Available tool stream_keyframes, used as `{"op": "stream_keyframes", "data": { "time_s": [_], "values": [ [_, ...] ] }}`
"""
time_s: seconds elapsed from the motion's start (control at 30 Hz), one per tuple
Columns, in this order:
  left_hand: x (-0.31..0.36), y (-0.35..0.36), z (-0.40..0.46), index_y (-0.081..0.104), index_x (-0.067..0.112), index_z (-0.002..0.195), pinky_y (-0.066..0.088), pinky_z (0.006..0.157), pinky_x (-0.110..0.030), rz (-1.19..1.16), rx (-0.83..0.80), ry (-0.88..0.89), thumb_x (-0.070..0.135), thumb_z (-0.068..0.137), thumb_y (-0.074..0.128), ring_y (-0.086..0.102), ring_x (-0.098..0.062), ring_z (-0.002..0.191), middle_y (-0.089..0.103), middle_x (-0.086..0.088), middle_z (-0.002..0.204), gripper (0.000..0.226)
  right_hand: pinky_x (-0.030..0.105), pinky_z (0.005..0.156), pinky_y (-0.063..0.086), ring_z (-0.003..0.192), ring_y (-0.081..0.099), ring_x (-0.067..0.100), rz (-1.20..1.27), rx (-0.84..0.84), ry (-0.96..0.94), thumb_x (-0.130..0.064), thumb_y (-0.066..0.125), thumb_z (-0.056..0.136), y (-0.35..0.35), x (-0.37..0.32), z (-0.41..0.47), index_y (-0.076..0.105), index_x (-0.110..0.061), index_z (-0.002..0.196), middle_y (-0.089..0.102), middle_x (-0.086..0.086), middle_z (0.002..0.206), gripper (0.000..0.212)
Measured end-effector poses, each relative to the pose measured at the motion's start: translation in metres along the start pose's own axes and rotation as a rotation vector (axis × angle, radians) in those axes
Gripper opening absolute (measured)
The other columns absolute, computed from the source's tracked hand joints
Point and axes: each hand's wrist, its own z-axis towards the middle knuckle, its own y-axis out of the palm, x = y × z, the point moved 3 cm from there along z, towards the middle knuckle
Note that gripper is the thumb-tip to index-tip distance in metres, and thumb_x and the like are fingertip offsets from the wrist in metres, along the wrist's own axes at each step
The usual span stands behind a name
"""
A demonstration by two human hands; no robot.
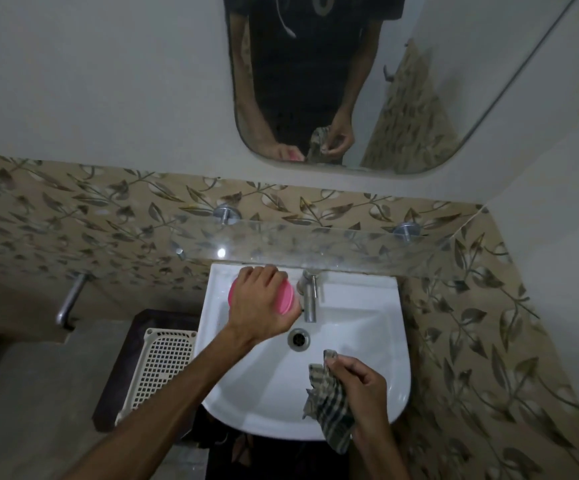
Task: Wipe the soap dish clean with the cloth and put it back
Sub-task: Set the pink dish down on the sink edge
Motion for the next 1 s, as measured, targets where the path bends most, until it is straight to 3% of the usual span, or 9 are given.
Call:
{"op": "stream_keyframes", "data": {
  "time_s": [0.23,0.33,0.37,0.43,0.53,0.6,0.73,0.83,1.0],
  "values": [
    [-0.060,0.051,-0.026,0.068,0.012,0.096,0.046,0.083,-0.040,0.153,-0.246,-0.242,0.053,0.076,0.067,0.062,-0.029,0.079,0.068,-0.007,0.091,0.045,0.069,0.074,0.061,0.086,0.074,0.050,-0.091,-0.050,0.148,-0.006,0.067,0.093,0.035,0.032,0.035,0.075,-0.011,0.088,0.075,0.026,0.088,0.011],
    [-0.093,0.065,-0.023,0.068,0.010,0.094,0.045,0.083,-0.042,0.197,-0.272,-0.323,0.051,0.077,0.065,0.063,-0.032,0.081,0.068,-0.010,0.091,0.045,0.050,0.086,0.063,0.083,0.074,0.035,-0.211,-0.095,0.196,-0.026,0.072,0.089,0.074,0.048,0.069,0.075,-0.017,0.073,0.074,0.011,0.080,0.018],
    [-0.102,0.070,-0.022,0.068,0.009,0.095,0.046,0.083,-0.043,0.197,-0.271,-0.342,0.051,0.077,0.066,0.063,-0.032,0.081,0.068,-0.011,0.092,0.046,0.038,0.083,0.061,0.080,0.072,0.028,-0.271,-0.101,0.198,-0.033,0.074,0.090,0.089,0.050,0.083,0.071,-0.017,0.069,0.074,0.006,0.076,0.026],
    [-0.118,0.080,-0.024,0.068,0.009,0.097,0.046,0.082,-0.043,0.191,-0.265,-0.365,0.052,0.078,0.066,0.063,-0.032,0.082,0.068,-0.011,0.093,0.047,0.030,0.073,0.050,0.077,0.067,0.022,-0.375,-0.104,0.197,-0.046,0.072,0.092,0.120,0.052,0.111,0.065,-0.015,0.068,0.071,0.003,0.075,0.040],
    [-0.132,0.093,-0.030,0.067,0.012,0.101,0.045,0.084,-0.041,0.179,-0.260,-0.352,0.055,0.082,0.064,0.064,-0.030,0.086,0.068,-0.010,0.097,0.048,0.028,0.073,0.044,0.089,0.064,0.024,-0.507,-0.072,0.235,-0.061,0.060,0.096,0.159,0.059,0.152,0.071,-0.008,0.100,0.072,0.008,0.101,0.054],
    [-0.138,0.100,-0.032,0.066,0.013,0.104,0.045,0.086,-0.042,0.180,-0.264,-0.324,0.055,0.084,0.063,0.063,-0.028,0.089,0.068,-0.009,0.099,0.046,0.028,0.074,0.050,0.098,0.066,0.026,-0.506,-0.028,0.249,-0.066,0.061,0.093,0.178,0.065,0.174,0.067,-0.003,0.123,0.072,0.013,0.119,0.070],
    [-0.152,0.107,-0.027,0.067,0.011,0.102,0.048,0.085,-0.043,0.170,-0.250,-0.282,0.050,0.084,0.062,0.065,-0.032,0.087,0.070,-0.011,0.098,0.043,0.033,0.088,0.054,0.114,0.068,0.033,-0.594,0.043,0.213,-0.056,0.061,0.095,0.199,0.074,0.205,0.064,0.001,0.131,0.071,0.018,0.127,0.068],
    [-0.162,0.111,-0.020,0.070,0.008,0.101,0.047,0.089,-0.045,0.188,-0.231,-0.256,0.049,0.084,0.060,0.067,-0.036,0.091,0.072,-0.016,0.100,0.045,0.030,0.079,0.052,0.105,0.071,0.032,-0.613,0.054,0.175,-0.039,0.058,0.097,0.200,0.073,0.206,0.071,0.002,0.115,0.075,0.017,0.115,0.046],
    [-0.162,0.126,-0.001,0.067,0.011,0.100,0.048,0.084,-0.045,0.193,-0.252,-0.230,0.052,0.090,0.054,0.062,-0.035,0.083,0.067,-0.014,0.097,0.045,0.025,0.062,0.046,0.073,0.066,0.019,-0.567,0.143,0.168,-0.034,0.060,0.098,0.167,0.084,0.174,0.070,-0.015,0.074,0.074,0.005,0.083,0.032]
  ]
}}
